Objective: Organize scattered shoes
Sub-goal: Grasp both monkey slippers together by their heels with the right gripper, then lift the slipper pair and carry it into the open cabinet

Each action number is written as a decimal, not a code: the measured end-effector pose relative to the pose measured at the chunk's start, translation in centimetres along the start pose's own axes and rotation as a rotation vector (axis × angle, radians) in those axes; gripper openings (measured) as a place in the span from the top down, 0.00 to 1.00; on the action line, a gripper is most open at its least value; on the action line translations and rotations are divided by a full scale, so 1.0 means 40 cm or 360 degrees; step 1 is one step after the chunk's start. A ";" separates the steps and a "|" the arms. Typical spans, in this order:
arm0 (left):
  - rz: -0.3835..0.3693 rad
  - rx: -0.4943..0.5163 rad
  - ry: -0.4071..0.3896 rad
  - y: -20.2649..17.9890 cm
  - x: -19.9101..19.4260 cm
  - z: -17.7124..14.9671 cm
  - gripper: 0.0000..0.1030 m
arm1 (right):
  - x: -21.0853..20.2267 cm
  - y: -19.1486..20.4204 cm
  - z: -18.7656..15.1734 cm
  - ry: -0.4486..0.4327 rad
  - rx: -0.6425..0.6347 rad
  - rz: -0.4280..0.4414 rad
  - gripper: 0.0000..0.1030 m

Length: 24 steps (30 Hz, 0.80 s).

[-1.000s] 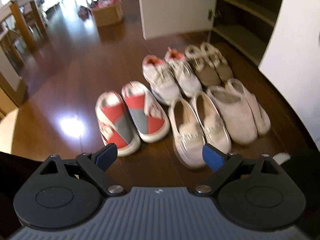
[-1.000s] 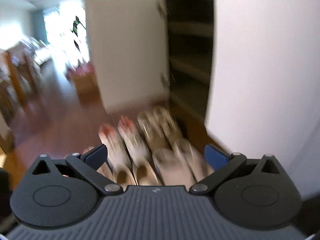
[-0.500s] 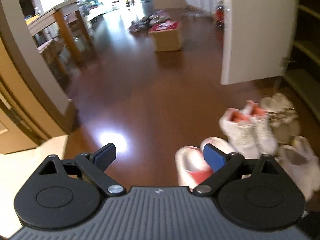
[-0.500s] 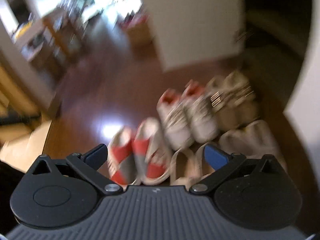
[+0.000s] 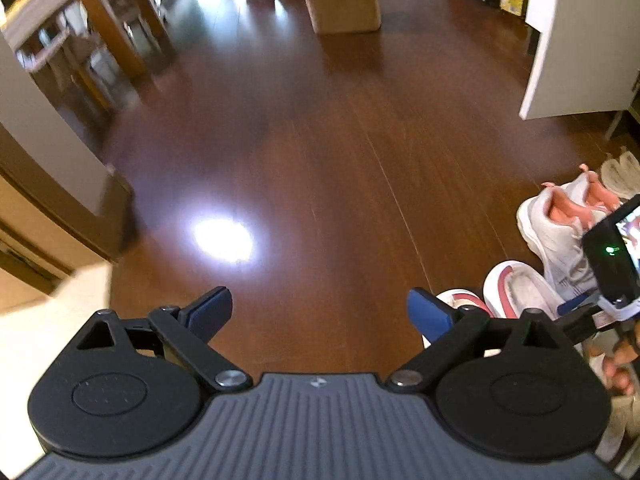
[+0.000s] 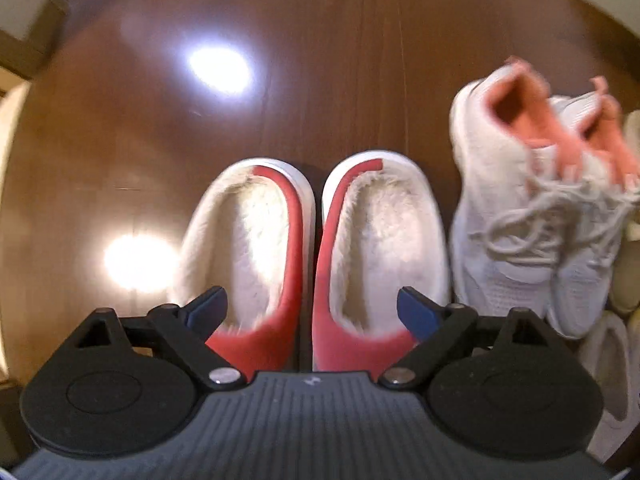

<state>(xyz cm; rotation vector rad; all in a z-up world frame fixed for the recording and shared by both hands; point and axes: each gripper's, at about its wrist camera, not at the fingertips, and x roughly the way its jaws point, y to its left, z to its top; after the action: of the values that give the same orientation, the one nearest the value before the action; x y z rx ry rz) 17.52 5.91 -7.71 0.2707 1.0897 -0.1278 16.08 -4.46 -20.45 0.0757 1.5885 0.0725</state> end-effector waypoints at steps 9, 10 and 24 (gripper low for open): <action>-0.0099 -0.0080 0.0248 -0.079 0.205 -0.201 0.08 | 0.112 0.026 0.043 0.0380 -0.0049 -0.0147 0.28; -0.0111 -0.0090 0.0260 -0.083 0.210 -0.212 0.08 | 0.125 0.029 0.052 0.0415 -0.0069 -0.0134 0.59; 0.0114 -0.0143 0.0117 -0.066 0.101 -0.067 0.09 | -0.073 -0.161 0.019 0.0085 0.0100 0.0504 0.77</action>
<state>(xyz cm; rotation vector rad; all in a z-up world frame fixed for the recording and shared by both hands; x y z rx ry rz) 16.45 4.26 -12.86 0.2351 1.1541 -0.0049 16.89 -11.15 -18.17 0.3767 1.6205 0.2732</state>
